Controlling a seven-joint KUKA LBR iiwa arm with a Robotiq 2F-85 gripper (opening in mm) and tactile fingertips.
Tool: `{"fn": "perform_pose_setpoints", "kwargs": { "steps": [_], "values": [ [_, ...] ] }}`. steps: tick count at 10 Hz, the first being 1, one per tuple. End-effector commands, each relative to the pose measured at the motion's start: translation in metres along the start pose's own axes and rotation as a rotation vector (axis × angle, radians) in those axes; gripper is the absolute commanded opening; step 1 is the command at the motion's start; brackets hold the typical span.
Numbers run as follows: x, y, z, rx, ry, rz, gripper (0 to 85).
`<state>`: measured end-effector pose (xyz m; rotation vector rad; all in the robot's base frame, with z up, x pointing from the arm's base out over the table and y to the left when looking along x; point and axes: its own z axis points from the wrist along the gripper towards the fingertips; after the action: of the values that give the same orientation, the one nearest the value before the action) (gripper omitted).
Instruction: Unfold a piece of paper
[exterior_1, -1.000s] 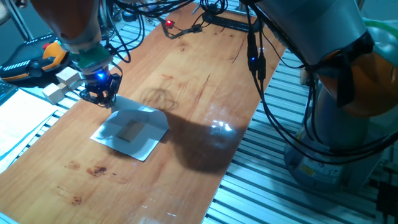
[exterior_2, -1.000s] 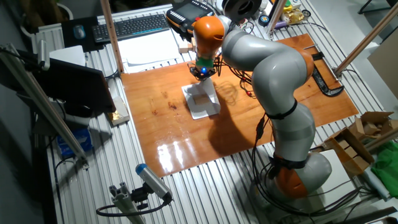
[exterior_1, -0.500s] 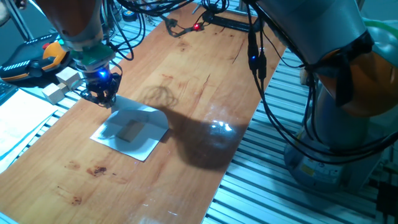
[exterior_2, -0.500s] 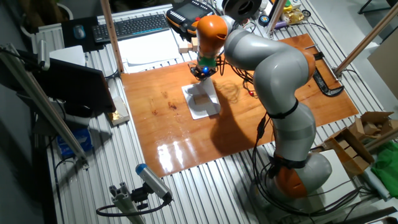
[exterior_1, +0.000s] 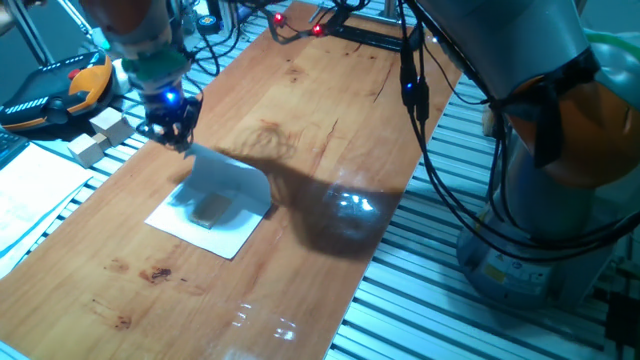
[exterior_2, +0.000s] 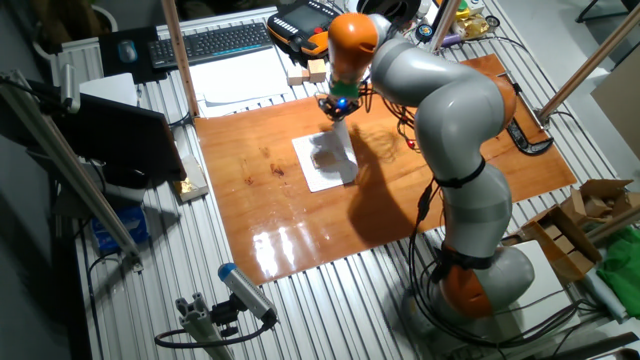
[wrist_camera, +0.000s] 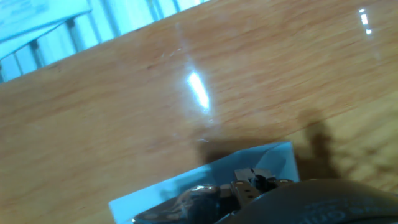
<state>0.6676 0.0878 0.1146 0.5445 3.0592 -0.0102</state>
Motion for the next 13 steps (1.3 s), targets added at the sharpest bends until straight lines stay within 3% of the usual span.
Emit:
{"fn": "perform_pose_setpoints", "kwargs": {
  "steps": [1, 5, 12, 13],
  "values": [
    [-0.004, -0.008, -0.002, -0.003, 0.003, -0.005, 2.0],
    [-0.013, -0.033, 0.0, -0.013, 0.005, -0.038, 2.0],
    [-0.024, -0.047, 0.016, -0.01, -0.002, -0.098, 2.3],
    [-0.025, -0.049, 0.016, -0.006, -0.001, -0.107, 7.3]
  ]
}}
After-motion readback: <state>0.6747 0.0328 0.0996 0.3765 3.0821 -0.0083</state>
